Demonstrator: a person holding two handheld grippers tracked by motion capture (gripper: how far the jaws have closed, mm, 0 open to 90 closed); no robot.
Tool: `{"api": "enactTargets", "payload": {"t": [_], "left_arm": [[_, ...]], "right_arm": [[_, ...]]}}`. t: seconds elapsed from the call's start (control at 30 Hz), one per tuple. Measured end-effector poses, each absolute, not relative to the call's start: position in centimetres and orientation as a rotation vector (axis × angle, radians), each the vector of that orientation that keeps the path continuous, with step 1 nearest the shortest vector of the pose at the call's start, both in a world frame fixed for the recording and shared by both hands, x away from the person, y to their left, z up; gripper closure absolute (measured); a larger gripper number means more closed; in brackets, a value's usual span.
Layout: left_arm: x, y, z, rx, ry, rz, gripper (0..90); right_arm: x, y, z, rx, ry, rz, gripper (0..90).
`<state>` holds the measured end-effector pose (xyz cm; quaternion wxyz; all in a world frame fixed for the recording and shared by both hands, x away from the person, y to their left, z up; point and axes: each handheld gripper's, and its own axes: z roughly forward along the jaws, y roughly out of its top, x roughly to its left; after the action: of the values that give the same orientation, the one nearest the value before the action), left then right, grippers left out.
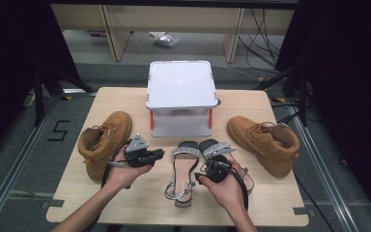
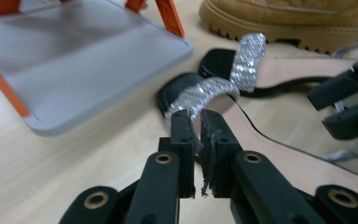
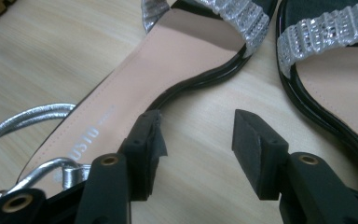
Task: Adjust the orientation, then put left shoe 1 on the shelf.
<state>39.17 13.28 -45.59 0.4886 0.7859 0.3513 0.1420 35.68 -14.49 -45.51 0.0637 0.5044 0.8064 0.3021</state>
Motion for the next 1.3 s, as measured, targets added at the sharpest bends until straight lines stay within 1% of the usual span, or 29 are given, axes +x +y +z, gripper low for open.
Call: {"api": "enactTargets", "payload": {"t": [0.03,0.07,0.13,0.23,0.3,0.4,0.5,0.7,0.87,0.9,0.93,0.97,1.07,1.17,1.3], "left_arm": [[39.3,13.4,-45.4,1.906,0.855,0.349,82.2],[39.4,13.5,-45.1,1.899,0.859,0.361,82.2],[39.8,13.8,-44.7,1.885,0.852,0.365,82.1],[40.3,14.1,-44.0,1.885,0.856,0.394,81.4],[40.7,14.3,-43.5,1.864,0.855,0.402,81.2],[41.4,14.6,-42.6,1.834,0.869,0.419,80.4],[42.2,14.7,-41.6,1.804,0.866,0.441,79.9],[44.0,14.4,-39.0,1.727,0.846,0.496,79.5],[44.8,14.1,-38.1,1.720,0.835,0.521,80.3],[45.0,14.0,-38.0,1.724,0.837,0.523,80.3],[45.2,14.0,-37.9,1.725,0.838,0.524,80.5],[45.4,13.9,-37.9,1.727,0.837,0.526,80.5],[46.1,13.9,-37.5,1.705,0.843,0.520,80.2],[46.3,13.8,-37.3,1.699,0.844,0.523,80.2],[47.2,13.8,-35.9,1.686,0.831,0.551,79.5]], "right_arm": [[35.6,-14.5,-45.5,1.520,2.433,0.916,50.8],[35.7,-14.5,-45.5,1.520,2.429,0.915,47.7],[35.7,-14.4,-45.5,1.530,2.421,0.922,47.3],[35.8,-14.3,-45.5,1.515,2.413,0.937,43.9],[35.9,-14.2,-45.5,1.536,2.403,0.927,43.7],[35.9,-14.1,-45.5,1.536,2.407,0.940,48.2],[36.0,-14.0,-45.2,1.565,2.403,0.935,50.8],[35.9,-13.1,-44.2,1.582,2.361,0.959,52.3],[36.2,-12.6,-43.2,1.575,2.359,0.973,51.8],[36.2,-12.3,-43.2,1.581,2.355,0.971,51.1],[36.3,-11.8,-43.6,1.578,2.368,0.955,48.2],[36.3,-11.8,-43.6,1.578,2.368,0.955,48.2],[36.6,-11.0,-44.7,1.577,2.400,0.912,42.0],[36.6,-10.7,-45.1,1.601,2.422,0.899,40.3],[36.8,-10.3,-45.2,1.591,2.431,0.855,37.1]]}}
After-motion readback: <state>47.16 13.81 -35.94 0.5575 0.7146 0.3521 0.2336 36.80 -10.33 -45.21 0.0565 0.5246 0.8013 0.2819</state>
